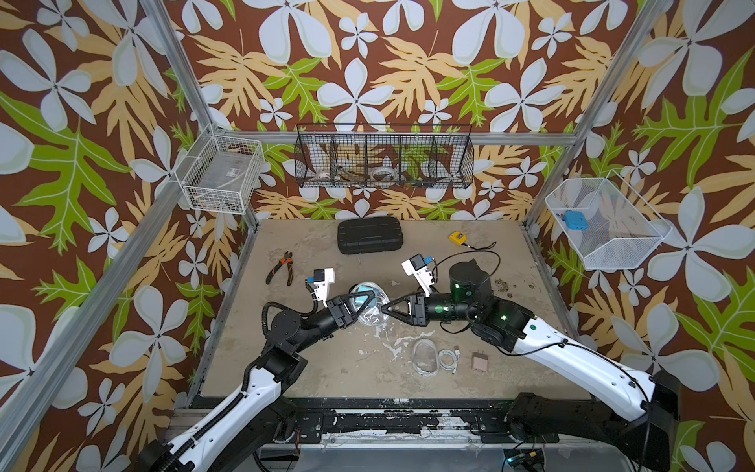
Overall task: Pack away charging kits
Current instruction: Adjust the storage bag, then zip the zipper on the storage bag.
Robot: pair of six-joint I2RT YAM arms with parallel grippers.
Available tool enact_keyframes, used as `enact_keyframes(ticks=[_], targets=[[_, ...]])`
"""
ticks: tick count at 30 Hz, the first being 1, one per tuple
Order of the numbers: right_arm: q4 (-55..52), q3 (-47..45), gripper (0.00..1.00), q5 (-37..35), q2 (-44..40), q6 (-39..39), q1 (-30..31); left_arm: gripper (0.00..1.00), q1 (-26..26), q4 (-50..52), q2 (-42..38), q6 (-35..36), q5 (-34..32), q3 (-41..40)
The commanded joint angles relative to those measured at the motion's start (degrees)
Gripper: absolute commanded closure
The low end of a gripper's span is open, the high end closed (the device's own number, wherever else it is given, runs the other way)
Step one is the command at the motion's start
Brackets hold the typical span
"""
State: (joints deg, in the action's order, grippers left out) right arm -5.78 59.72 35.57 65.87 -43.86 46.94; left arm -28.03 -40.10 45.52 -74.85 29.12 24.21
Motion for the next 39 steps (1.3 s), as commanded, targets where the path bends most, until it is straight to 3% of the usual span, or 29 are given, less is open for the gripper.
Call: enact_keyframes(ticks=[1,5,11,22,39], targets=[[-4.76,0.73,0.67,-1.51,-3.75,8.18,0.2,0.8,2.09,-0.4,0.94,-3.4,1.99,1.85],[-11.75,1.97,0.61,-5.84,-4.25,16.6,1.17,0.79,2.63,-0.16,2.18,-7.19,3.87,2.81],[-10.86,2.0,0.62,-14.54,-4.04,23.93,7.23,0.77,2.63,3.04,2.12,-8.4,3.32,4.91],[-8.5,4.22,0.65,-17.03,-0.03,29.15,9.01,0.73,2.63,5.25,1.59,-10.29,1.76,4.28],[-7.88,5.24,0.73,-21.25,4.26,29.36,10.44,0.7,2.63,4.24,1.79,-11.53,1.34,3.98]])
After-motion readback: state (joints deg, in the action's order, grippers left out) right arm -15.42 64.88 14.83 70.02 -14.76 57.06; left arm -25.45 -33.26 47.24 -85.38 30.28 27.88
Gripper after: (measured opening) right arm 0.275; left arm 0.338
